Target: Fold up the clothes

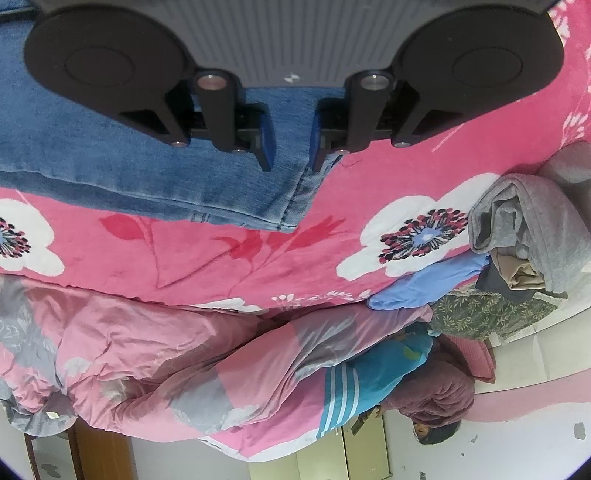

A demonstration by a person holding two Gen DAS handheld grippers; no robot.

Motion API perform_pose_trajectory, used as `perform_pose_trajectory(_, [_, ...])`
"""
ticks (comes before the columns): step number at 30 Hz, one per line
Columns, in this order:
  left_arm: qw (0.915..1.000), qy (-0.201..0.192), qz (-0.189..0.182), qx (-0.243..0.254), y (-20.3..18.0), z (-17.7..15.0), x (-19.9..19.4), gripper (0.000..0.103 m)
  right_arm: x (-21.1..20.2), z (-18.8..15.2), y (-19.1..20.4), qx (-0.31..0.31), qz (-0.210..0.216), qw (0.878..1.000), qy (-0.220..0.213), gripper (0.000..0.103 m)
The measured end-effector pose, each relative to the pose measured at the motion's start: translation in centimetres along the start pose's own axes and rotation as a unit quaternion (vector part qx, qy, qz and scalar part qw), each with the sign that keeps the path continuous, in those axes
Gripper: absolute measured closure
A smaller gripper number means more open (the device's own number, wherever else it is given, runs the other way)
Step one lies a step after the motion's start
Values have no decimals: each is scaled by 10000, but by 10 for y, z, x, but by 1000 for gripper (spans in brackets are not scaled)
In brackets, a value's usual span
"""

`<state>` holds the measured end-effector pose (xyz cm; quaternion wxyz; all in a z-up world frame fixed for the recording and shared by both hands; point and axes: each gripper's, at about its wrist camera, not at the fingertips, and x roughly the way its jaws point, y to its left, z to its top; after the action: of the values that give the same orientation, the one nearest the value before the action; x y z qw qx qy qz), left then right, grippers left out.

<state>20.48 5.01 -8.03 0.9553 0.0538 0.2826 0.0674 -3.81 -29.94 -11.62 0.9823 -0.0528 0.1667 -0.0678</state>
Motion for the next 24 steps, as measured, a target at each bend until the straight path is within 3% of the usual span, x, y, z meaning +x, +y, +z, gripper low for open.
perform_pose_trajectory(4, [10000, 0, -4, -6, 0, 0, 0, 81, -35, -1, -16, -64, 472, 9988, -94, 13])
perform_pose_trajectory(6, [10000, -2, 5, 3, 0, 0, 0, 81, -49, 8, -32, 212, 758, 9965, -272, 15])
perform_pose_trajectory(7, [10000, -4, 7, 5, 0, 0, 0, 81, -53, 15, -38, 341, 850, 9951, -379, 27])
perform_pose_trajectory(8, [10000, -7, 9, 5, 1, 0, 0, 81, -52, 24, -39, 390, 908, 9940, -460, 54])
perform_pose_trajectory(10, [10000, -8, 16, 13, 0, -1, -1, 81, -43, 41, -34, 306, 1046, 9924, -568, 86])
perform_pose_trajectory(11, [10000, -8, 18, 17, 0, -1, -1, 81, -35, 48, -27, 142, 1141, 9916, -599, 91])
perform_pose_trajectory(13, [10000, -8, 19, 21, 0, -1, -1, 81, -19, 52, -11, -138, 1392, 9891, -466, 94])
perform_pose_trajectory(16, [10000, -39, 31, 69, -2, -1, -1, 81, 3, 36, 1, -489, 1684, 9842, 233, 96])
perform_pose_trajectory(22, [10000, -32, 35, 66, -2, -1, -1, 81, -9, 35, -2, -968, 1830, 9776, 373, 95])
perform_pose_trajectory(24, [10000, -35, 32, 59, -2, -1, -1, 81, -13, 48, -9, -801, 1883, 9788, 93, 95])
